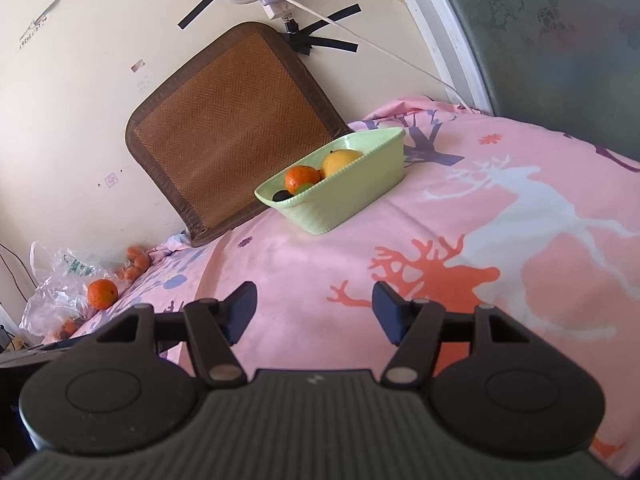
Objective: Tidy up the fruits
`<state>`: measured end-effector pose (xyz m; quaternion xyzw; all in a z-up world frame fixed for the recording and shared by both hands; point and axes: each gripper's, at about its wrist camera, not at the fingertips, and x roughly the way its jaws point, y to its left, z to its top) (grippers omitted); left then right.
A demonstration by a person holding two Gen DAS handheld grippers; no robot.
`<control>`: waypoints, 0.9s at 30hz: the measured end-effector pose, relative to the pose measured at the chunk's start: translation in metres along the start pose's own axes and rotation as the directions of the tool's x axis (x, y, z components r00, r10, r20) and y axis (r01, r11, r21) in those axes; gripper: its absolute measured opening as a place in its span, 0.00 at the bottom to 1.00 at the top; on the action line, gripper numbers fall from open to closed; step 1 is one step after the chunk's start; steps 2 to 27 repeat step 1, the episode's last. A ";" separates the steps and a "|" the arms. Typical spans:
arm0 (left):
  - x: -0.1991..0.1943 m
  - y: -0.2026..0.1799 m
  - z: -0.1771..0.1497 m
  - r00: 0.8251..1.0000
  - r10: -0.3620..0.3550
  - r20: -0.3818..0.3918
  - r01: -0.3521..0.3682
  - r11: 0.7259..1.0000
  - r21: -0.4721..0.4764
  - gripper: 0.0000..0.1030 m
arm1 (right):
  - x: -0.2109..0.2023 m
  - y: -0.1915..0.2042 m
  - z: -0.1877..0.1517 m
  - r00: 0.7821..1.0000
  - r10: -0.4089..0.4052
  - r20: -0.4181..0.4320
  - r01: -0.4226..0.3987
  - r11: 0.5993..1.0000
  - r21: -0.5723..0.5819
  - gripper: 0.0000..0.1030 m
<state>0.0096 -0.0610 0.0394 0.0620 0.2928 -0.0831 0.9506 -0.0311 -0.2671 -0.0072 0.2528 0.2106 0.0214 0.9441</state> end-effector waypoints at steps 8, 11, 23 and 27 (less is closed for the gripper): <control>0.001 0.000 0.000 1.000 -0.006 -0.002 0.006 1.000 0.000 1.00 | 0.000 0.001 -0.001 1.000 -0.001 0.004 0.001 1.000 -0.006 0.67; 0.001 0.000 0.000 1.000 -0.006 -0.002 0.006 1.000 0.000 1.00 | 0.000 0.001 -0.001 1.000 -0.001 0.004 0.001 1.000 -0.006 0.67; 0.001 0.000 0.000 1.000 -0.006 -0.002 0.006 1.000 0.000 1.00 | 0.000 0.001 -0.001 1.000 -0.001 0.004 0.001 1.000 -0.006 0.67; 0.001 0.000 0.000 1.000 -0.006 -0.002 0.006 1.000 0.000 1.00 | 0.000 0.001 -0.001 1.000 -0.001 0.004 0.001 1.000 -0.006 0.67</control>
